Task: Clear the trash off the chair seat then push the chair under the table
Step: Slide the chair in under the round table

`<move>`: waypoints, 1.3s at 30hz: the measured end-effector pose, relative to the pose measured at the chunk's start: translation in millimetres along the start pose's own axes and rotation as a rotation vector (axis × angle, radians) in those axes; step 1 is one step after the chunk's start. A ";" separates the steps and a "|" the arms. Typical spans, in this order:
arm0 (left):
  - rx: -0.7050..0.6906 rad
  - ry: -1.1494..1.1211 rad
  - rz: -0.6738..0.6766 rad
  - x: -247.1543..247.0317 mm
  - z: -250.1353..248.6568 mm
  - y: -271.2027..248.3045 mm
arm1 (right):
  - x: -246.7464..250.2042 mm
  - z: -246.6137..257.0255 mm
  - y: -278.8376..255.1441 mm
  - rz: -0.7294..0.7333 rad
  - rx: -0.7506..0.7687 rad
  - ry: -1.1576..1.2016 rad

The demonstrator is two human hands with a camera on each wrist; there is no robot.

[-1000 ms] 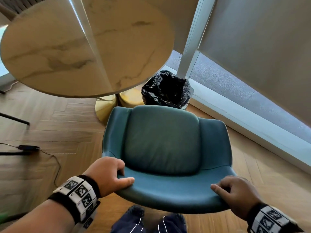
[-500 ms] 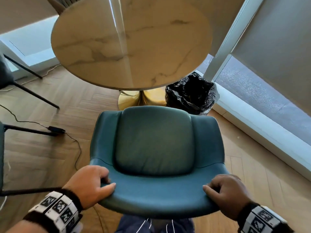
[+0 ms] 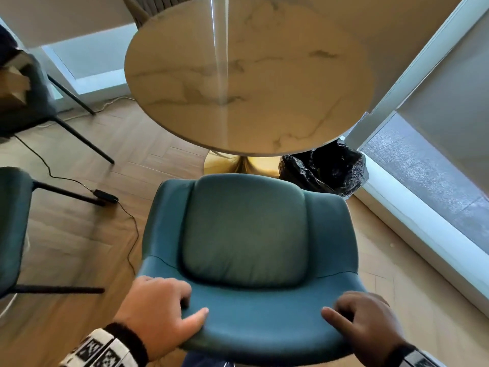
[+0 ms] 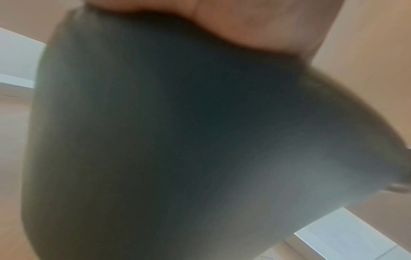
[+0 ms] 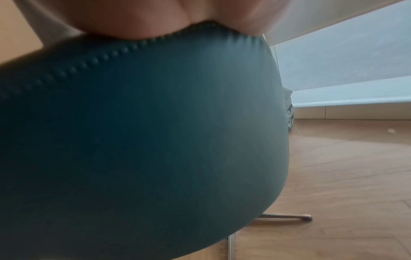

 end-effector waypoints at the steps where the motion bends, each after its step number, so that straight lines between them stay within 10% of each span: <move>1: 0.000 -0.030 -0.027 2.7 -0.5 1.9 | -1.6 -2.1 1.9 -0.005 -0.009 -0.014; 39: 0.010 -0.125 -0.123 70.5 1.9 139.7 | 53.4 -17.7 147.6 -0.051 -0.134 -0.016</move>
Point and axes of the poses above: each hand's wrist, its own y-axis towards the middle knuckle, its own x-axis out of the back of the hand, z = x × y, the point moved 8 cm from there along y, towards the middle knuckle, and after that the axes turned 12 degrees about -y, right-handed, at the moved point
